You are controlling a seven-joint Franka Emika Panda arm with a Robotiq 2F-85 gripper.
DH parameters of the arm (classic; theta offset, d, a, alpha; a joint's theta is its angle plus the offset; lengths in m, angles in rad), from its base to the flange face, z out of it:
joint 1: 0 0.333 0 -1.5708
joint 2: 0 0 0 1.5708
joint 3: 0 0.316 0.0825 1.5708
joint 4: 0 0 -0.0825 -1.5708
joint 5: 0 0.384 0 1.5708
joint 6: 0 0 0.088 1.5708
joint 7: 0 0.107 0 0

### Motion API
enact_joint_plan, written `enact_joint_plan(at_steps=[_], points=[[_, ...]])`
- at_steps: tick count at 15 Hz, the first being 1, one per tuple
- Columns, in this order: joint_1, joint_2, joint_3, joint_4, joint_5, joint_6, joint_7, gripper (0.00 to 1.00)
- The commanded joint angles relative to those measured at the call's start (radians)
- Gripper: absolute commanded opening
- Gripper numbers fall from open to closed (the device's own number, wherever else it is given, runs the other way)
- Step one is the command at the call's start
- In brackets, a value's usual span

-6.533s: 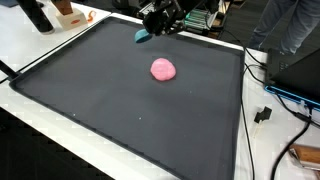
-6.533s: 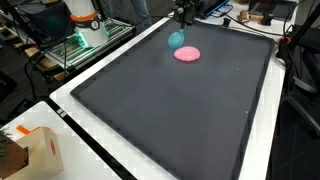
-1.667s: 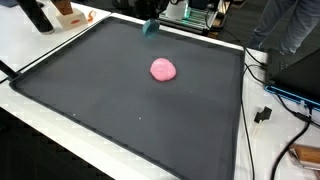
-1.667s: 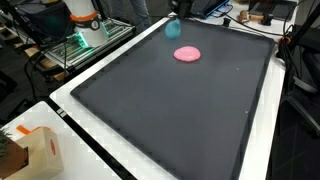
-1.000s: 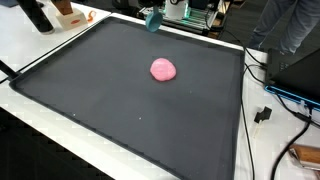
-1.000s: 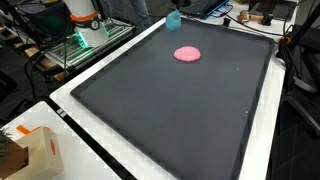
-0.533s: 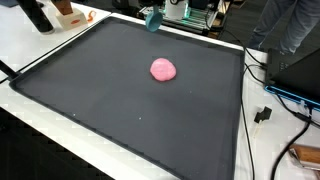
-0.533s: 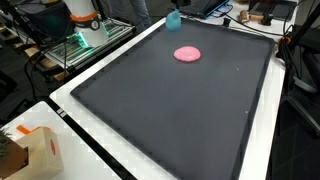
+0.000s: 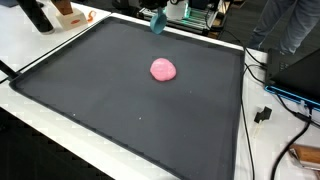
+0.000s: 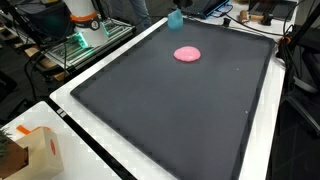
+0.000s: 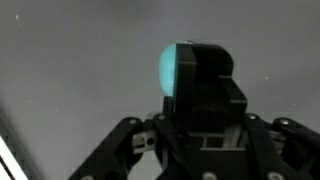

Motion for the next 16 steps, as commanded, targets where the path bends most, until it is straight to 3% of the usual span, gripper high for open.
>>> enact_joint_plan(at_steps=[1,10,13,16], points=[[-0.031,0.049,-0.036,0.038,0.165,-0.008,-0.269,0.25],[-0.133,0.210,-0.085,0.124,0.509,-0.175,-0.861,0.25],[-0.178,0.269,-0.085,0.163,0.612,-0.261,-1.011,0.25],[-0.204,0.318,-0.082,0.175,0.691,-0.236,-1.090,0.25]])
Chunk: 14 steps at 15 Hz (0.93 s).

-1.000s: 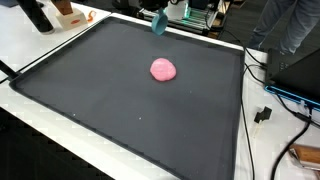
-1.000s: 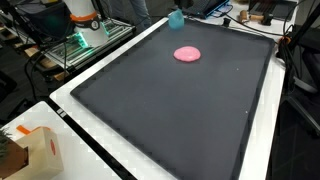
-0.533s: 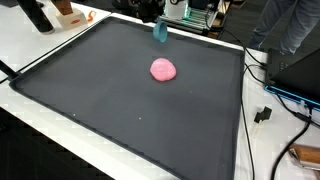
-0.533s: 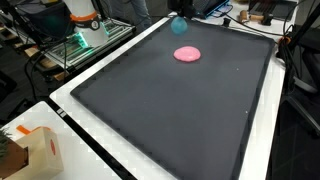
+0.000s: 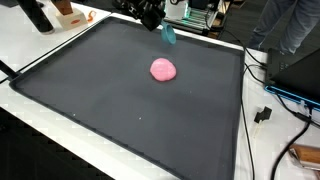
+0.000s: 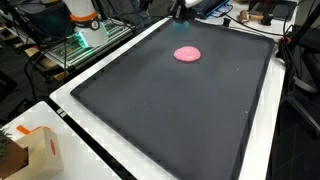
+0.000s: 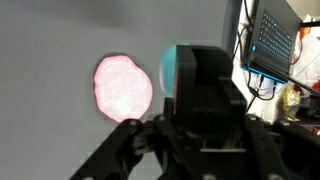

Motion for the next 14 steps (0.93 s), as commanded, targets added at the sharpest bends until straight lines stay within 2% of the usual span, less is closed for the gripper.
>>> enact_joint_plan(at_steps=[1,5,14], points=[[-0.034,0.067,0.005,0.034,0.100,0.003,-0.095,0.25],[-0.039,0.106,0.008,0.019,0.151,0.083,-0.187,0.25],[-0.065,0.172,0.004,-0.009,0.282,0.133,-0.341,0.25]])
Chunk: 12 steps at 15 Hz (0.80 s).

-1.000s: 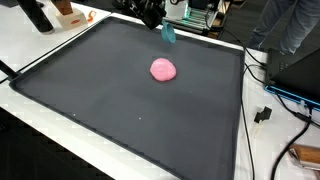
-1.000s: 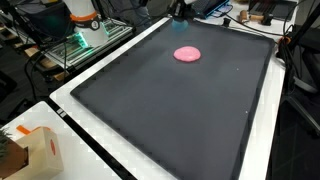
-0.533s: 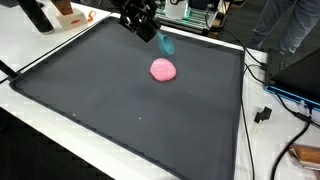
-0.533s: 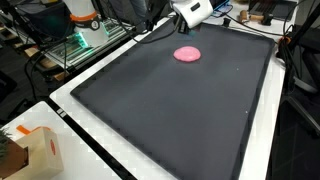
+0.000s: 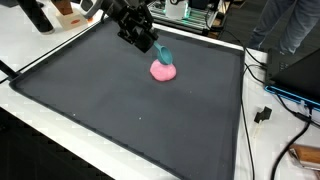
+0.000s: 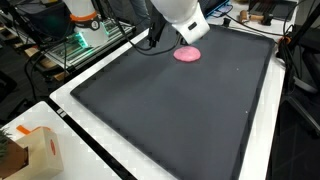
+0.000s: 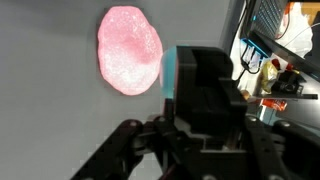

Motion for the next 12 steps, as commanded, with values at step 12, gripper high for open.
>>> enact_joint_plan(at_steps=[12], points=[[-0.030,0.095,0.000,-0.017,0.116,0.060,-0.098,0.25]])
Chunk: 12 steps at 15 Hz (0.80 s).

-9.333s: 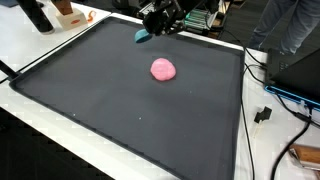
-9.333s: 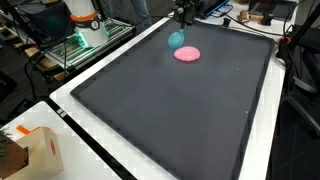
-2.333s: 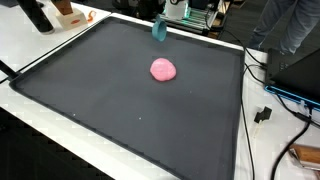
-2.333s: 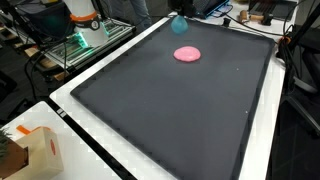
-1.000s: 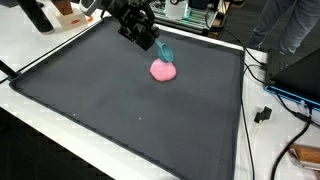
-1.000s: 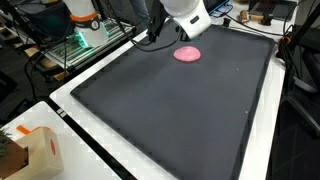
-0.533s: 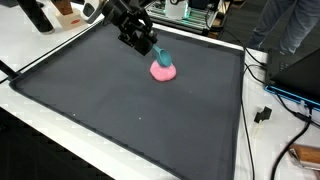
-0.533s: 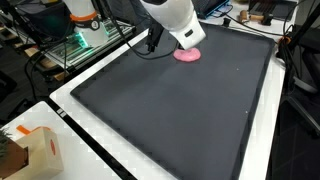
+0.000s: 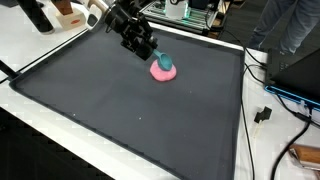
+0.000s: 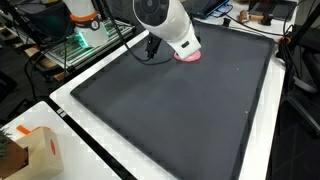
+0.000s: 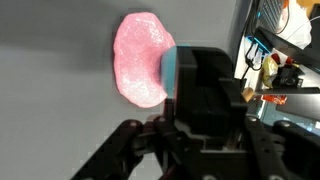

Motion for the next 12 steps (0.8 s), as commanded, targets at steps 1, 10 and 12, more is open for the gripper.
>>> enact_joint_plan(at_steps=[1,10,12], points=[[-0.010,0.027,-0.001,-0.005,0.058,0.049,-0.040,0.25],[-0.019,0.043,-0.004,0.023,0.029,-0.014,-0.026,0.25],[-0.038,0.062,-0.001,0.034,0.051,-0.045,-0.059,0.25]])
